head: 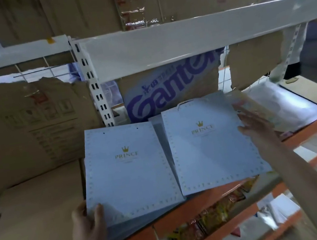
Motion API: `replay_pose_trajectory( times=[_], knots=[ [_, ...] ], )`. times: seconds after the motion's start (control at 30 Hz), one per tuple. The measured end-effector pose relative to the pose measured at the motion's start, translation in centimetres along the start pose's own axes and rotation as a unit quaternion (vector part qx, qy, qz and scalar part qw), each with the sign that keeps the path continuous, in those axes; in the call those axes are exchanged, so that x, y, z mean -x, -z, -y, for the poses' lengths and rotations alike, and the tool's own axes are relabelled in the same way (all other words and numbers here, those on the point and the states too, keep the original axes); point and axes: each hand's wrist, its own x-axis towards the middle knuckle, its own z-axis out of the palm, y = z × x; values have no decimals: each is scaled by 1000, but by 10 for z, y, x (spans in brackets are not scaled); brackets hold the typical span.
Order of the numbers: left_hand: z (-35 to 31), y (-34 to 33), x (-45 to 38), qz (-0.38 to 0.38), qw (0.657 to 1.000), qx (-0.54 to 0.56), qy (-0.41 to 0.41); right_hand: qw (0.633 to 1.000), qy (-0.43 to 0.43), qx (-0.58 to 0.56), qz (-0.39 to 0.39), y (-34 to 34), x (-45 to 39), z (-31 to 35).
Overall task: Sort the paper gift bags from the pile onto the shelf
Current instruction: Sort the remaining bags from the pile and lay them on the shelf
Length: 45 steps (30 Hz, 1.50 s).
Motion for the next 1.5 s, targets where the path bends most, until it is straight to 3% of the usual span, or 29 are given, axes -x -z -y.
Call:
replay_pose_trajectory(
  times=[0.23, 0.43, 0.7, 0.9, 1.0, 1.23, 1.5],
  knots=[
    [7, -10, -4, -46, 973, -224, -19, 982, 64, 176, 21, -28, -36, 13],
    [36, -18, 16, -106, 873, -472, -62, 970, 63, 229, 56, -35, -52, -9],
    [6, -44, 45, -196, 856, -476, -43, 934, 97, 329, 104, -29, -54, -24],
    [2, -47, 40, -207, 863, -461, -14, 902, 189, 369, 120, -31, -53, -13],
    [-7, -34, 38, -220, 865, -451, -1, 883, 256, 353, 171, -47, -42, -4],
    [-25, 25, 55, -202, 830, -520, -30, 826, 337, 323, 316, -134, 40, 6],
    [11, 164, 100, -218, 789, -574, -9, 756, 409, 273, 432, -255, 194, 12]
  ],
)
